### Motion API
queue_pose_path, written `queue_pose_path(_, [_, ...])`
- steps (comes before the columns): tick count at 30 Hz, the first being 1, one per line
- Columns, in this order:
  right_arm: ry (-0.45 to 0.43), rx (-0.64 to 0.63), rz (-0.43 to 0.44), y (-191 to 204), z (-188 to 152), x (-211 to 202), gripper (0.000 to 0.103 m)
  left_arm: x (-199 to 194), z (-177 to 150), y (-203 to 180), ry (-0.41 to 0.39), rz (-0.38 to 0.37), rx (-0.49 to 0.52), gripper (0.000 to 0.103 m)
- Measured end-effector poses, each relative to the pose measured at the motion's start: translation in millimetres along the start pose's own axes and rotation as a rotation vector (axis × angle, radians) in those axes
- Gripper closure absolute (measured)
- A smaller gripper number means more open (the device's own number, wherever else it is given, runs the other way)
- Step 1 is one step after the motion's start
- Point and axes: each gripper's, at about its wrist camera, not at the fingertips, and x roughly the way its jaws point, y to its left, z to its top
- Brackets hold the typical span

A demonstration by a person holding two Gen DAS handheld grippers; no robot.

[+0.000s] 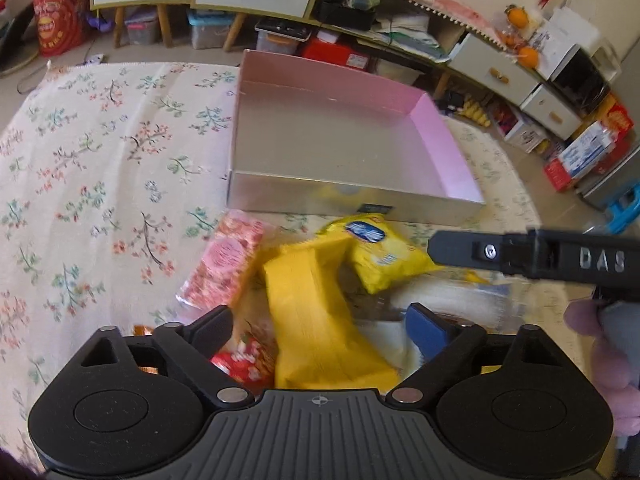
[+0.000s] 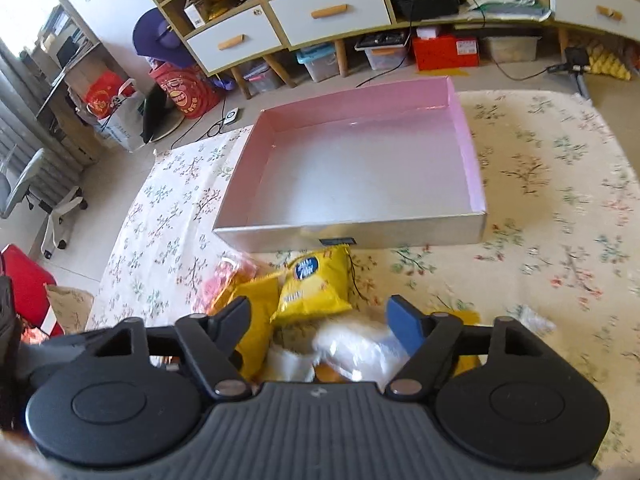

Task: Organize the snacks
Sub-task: 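Grasp the yellow wafer bar with the left gripper while the right grasps the blue-label yellow chip bag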

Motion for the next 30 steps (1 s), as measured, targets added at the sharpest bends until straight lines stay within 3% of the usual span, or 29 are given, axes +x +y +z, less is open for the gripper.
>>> queue_pose_path(4, [0.034,0.036,-0.001,0,8,19,0.041,15,1,7,0.045,-0.007,-0.008,0.034])
queue_pose_path(13, [0.086,0.025,-0.014,12,7,48,0.051,34,2,16,0.096,-0.049,-0.054,0.053])
queue_pose_path(25, [0.066,-0.012,-0.077,19,4,59,0.049,27,-2,18,0.071,0.024,-0.041,0.062])
queue_pose_path(26, [0.064,-0.019,-0.084,21,3,60,0.052,26,-2,19,0.068,0.025,-0.039,0.062])
queue_pose_path(27, [0.061,-0.027,-0.091,22,3,61,0.061,26,-3,20,0.071,0.019,-0.042,0.062])
queue_pose_path(30, [0.058,-0.038,-0.086,23,2,60,0.07,25,-4,22,0.071,0.013,-0.047,0.063])
